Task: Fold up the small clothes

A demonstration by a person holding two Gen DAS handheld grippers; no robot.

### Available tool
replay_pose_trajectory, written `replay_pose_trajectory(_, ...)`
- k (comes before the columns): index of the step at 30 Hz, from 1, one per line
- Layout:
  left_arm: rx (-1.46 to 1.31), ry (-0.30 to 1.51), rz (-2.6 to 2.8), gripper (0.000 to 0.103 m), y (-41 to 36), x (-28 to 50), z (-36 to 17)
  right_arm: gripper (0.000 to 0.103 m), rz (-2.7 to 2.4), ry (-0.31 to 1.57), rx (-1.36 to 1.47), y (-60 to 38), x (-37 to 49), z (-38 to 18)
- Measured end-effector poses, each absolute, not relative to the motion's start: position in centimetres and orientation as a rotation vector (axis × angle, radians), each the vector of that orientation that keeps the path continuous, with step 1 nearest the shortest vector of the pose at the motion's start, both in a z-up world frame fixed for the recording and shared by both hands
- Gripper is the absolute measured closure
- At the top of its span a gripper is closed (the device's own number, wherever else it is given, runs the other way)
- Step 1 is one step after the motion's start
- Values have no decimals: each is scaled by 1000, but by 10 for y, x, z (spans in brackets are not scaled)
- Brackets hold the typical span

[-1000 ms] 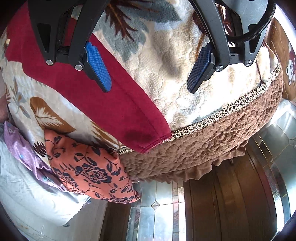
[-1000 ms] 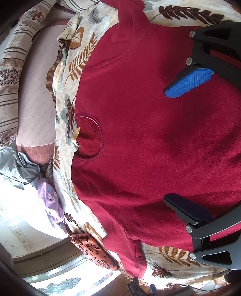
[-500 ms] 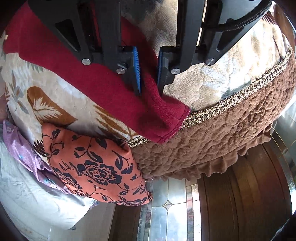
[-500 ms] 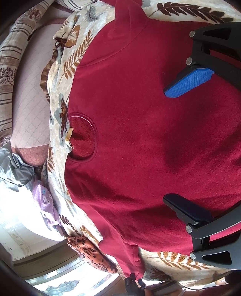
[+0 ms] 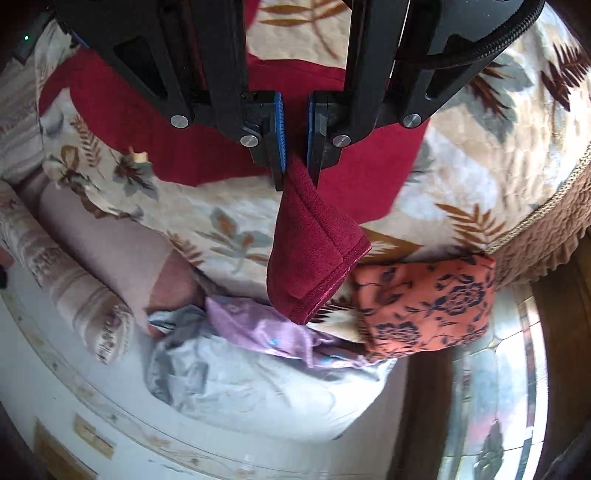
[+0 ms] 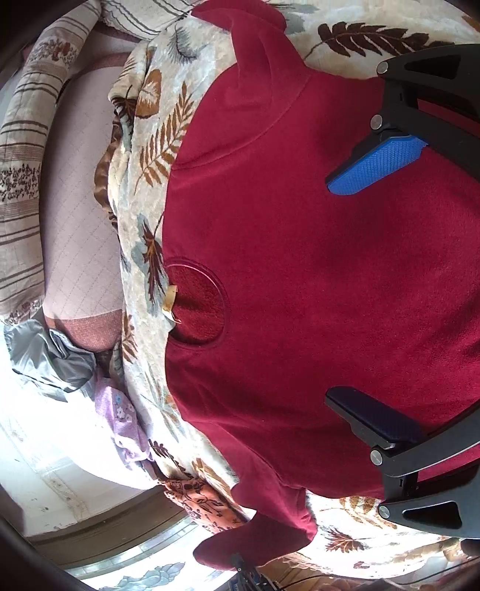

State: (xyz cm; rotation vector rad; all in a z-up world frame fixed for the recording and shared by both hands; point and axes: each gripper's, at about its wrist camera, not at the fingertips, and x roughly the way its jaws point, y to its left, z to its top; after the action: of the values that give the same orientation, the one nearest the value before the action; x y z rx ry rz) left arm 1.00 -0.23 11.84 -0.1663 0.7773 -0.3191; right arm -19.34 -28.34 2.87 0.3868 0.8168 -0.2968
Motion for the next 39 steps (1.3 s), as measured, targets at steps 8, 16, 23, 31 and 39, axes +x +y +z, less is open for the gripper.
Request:
replay_pose_trajectory(8,-36,859,-565,95,-154,-42,88,0,-364,784,400,-318,-214,38)
replay_pose_trajectory(16,108,991,-616,93,-215,-68,19,0,-440,804,432,-358,-230,29)
replay_pose_trajectory(23,53,1009,-696,67,-169,-71,51,0,-377,789,476,-367,-222,30)
replay_pose_trajectory(31,-12,852,-555,38,-91,-71,81,0,-226,785,498,-343,-181,33)
replay_pose_trajectory(39,-97,785,-319,38,-33,-39,75,1,-266,812,418,-333,-155,22)
